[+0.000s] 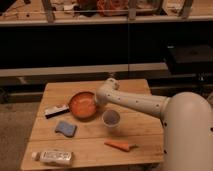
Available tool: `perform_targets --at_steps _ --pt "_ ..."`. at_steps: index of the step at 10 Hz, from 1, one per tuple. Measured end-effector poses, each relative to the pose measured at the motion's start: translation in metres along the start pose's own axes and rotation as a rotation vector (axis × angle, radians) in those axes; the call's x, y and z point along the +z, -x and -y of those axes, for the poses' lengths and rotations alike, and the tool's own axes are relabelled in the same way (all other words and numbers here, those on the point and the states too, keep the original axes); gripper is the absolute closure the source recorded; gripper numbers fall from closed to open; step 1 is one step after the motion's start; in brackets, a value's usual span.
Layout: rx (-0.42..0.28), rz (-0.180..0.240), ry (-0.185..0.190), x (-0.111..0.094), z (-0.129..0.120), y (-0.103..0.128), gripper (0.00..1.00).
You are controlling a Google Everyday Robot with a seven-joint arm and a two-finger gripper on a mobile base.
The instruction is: Pick up the ceramic bowl
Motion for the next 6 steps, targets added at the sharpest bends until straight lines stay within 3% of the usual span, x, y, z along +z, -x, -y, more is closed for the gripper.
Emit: perform_targets --at_steps 6 --pt "0.026 -0.018 -0.008 -0.0036 -0.0038 -0.0029 1.0"
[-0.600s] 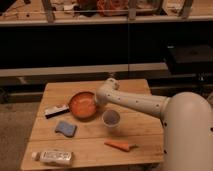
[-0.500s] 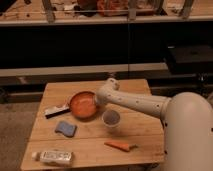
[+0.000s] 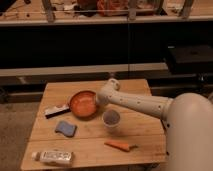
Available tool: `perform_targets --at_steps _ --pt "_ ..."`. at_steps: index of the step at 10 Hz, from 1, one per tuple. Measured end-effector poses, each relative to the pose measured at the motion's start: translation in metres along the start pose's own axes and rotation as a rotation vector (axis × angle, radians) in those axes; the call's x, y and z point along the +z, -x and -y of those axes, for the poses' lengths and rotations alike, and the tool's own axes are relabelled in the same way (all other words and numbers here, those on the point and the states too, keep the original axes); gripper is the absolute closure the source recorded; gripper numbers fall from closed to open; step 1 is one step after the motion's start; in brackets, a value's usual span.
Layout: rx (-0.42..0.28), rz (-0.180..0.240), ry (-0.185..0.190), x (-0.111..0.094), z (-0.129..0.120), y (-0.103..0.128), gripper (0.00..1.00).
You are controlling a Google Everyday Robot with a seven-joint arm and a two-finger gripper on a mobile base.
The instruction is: Pick up the ceramic bowl
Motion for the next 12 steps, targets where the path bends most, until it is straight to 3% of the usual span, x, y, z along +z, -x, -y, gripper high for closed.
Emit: perform_targets --at_steps 12 --pt "-0.06 -0.017 -0.018 -0.02 0.023 -0.011 1.0"
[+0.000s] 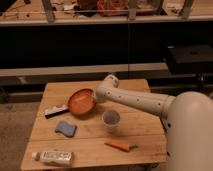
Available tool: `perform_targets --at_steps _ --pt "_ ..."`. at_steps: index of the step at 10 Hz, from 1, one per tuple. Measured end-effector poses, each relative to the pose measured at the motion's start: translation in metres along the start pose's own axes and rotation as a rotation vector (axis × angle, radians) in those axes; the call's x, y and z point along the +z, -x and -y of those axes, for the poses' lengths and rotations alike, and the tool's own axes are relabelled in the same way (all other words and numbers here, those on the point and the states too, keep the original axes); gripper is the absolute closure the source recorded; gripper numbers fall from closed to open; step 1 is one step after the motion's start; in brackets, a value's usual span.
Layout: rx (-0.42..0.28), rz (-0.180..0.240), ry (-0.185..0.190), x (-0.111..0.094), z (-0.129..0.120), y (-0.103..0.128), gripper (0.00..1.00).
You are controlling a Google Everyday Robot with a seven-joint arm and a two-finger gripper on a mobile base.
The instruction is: Pick up the ceramic bowl
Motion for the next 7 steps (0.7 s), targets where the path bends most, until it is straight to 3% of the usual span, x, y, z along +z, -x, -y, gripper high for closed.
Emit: perform_targets --at_steps 7 --pt "-0.04 0.002 -0.016 -0.015 0.01 -0.007 1.0"
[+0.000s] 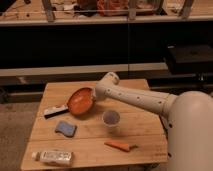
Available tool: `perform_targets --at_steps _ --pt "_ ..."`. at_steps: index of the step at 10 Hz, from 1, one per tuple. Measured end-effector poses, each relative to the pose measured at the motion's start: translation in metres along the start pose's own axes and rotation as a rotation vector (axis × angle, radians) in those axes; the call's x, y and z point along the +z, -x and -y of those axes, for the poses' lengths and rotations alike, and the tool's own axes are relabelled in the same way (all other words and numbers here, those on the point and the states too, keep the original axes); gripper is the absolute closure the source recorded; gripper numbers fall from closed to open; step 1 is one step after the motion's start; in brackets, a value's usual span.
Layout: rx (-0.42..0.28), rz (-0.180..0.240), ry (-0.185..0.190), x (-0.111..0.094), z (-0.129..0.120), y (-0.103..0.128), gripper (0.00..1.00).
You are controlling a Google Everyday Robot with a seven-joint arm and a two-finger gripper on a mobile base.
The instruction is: Pick up the ceramic bowl
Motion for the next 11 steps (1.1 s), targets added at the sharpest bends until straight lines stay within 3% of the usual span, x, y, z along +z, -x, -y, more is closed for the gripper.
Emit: perform_targets --at_steps 11 --pt "-0.037 -0.029 -0.036 -0.029 0.014 -0.021 1.0"
